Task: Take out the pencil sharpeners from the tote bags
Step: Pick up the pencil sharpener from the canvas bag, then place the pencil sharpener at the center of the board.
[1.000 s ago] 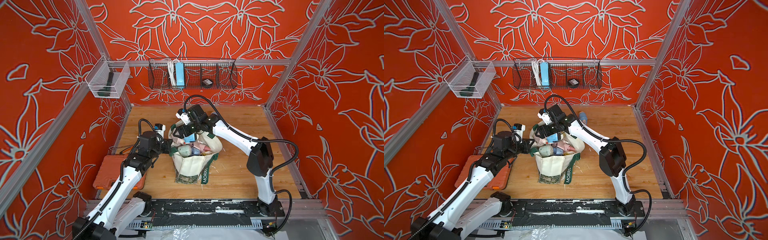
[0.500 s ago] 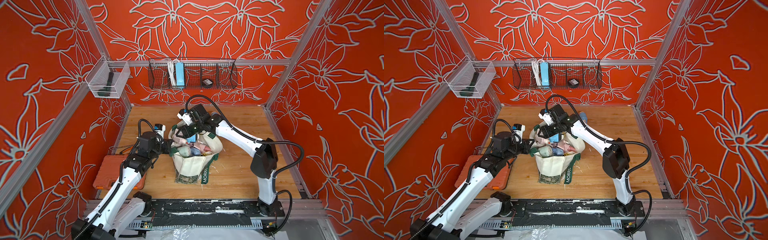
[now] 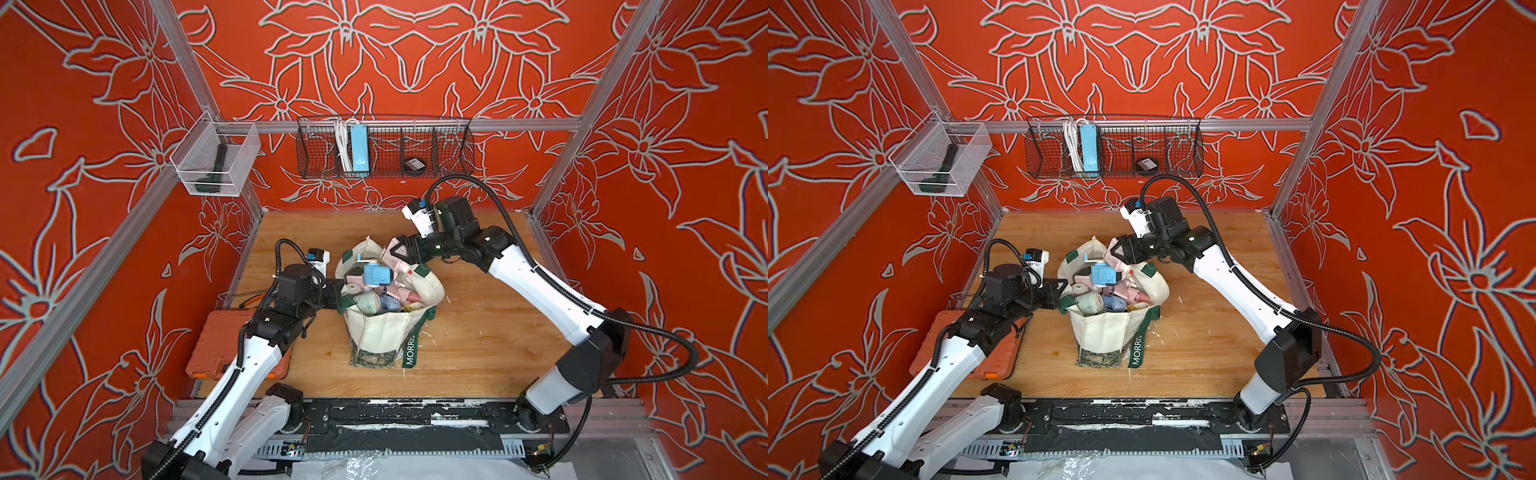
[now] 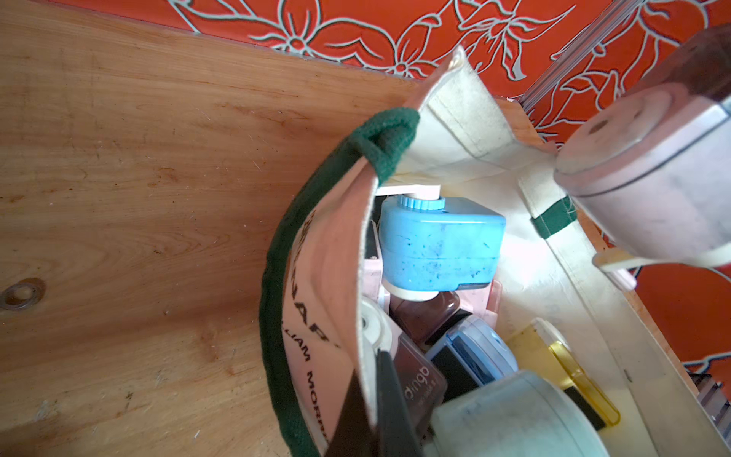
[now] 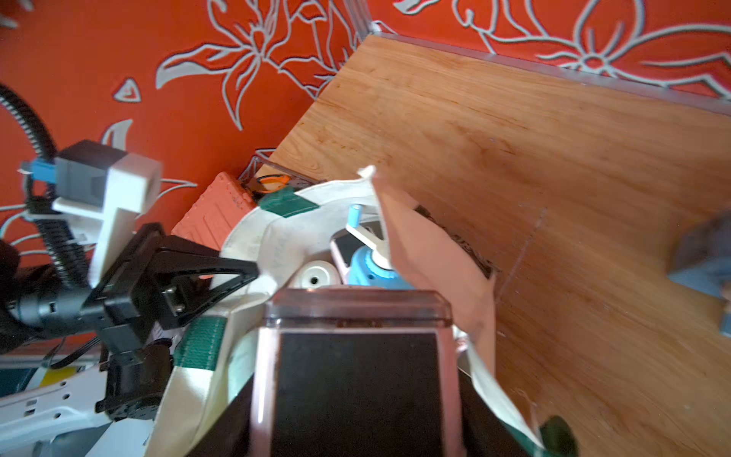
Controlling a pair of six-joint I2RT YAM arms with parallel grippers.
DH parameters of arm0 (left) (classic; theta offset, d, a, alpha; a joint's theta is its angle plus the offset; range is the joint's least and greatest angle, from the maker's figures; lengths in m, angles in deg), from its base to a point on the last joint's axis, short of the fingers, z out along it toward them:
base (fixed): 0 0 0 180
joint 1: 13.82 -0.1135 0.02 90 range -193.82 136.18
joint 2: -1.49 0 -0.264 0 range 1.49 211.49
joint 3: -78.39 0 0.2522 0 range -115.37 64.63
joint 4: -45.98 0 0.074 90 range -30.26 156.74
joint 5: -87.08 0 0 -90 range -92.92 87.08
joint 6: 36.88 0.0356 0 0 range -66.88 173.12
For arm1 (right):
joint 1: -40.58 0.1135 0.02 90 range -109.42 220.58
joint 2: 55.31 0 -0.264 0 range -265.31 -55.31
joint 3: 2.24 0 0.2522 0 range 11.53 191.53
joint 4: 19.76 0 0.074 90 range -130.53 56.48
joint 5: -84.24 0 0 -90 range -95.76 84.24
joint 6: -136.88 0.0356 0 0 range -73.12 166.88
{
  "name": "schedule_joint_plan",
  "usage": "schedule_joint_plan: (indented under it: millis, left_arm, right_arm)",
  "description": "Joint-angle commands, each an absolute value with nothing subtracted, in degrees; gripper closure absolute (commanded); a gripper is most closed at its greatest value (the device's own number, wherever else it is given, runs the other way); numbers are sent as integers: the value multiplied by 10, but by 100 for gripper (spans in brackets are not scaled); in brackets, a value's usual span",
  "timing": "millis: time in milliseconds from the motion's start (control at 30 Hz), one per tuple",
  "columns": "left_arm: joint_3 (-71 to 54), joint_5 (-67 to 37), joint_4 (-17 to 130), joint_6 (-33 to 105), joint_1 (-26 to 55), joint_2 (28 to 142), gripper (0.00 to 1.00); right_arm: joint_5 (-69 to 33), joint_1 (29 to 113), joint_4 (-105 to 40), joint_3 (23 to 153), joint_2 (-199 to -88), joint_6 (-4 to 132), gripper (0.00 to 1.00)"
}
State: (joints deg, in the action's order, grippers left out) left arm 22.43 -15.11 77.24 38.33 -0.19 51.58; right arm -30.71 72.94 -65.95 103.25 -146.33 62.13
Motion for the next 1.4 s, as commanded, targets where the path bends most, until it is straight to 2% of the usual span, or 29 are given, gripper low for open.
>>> schedule_joint_plan:
  millis: [0,267,433,700,900,1100,1367]
  left_arm:
    - [217,-159,720,390,3,490,100]
    - [219,-151,722,390,3,488,100]
    - [218,-149,722,390,3,490,100]
    - [218,-151,723,389,3,491,100]
    - [219,-152,723,388,3,492,100]
    - [219,-152,724,388,3,493,100]
    - [219,-154,726,387,3,495,100]
  right_arm:
    - [-285,678,-656,1018,-1430,646,59]
    - [-194,586,-684,1007,-1425,646,59]
    - [-214,532,-689,1003,-1485,687,61]
    - [-212,520,-621,929,-1564,713,60]
    - [-250,511,-558,883,-1593,729,59]
    - [-242,501,-553,867,-1616,727,54]
    - [-231,495,-539,838,-1625,724,39]
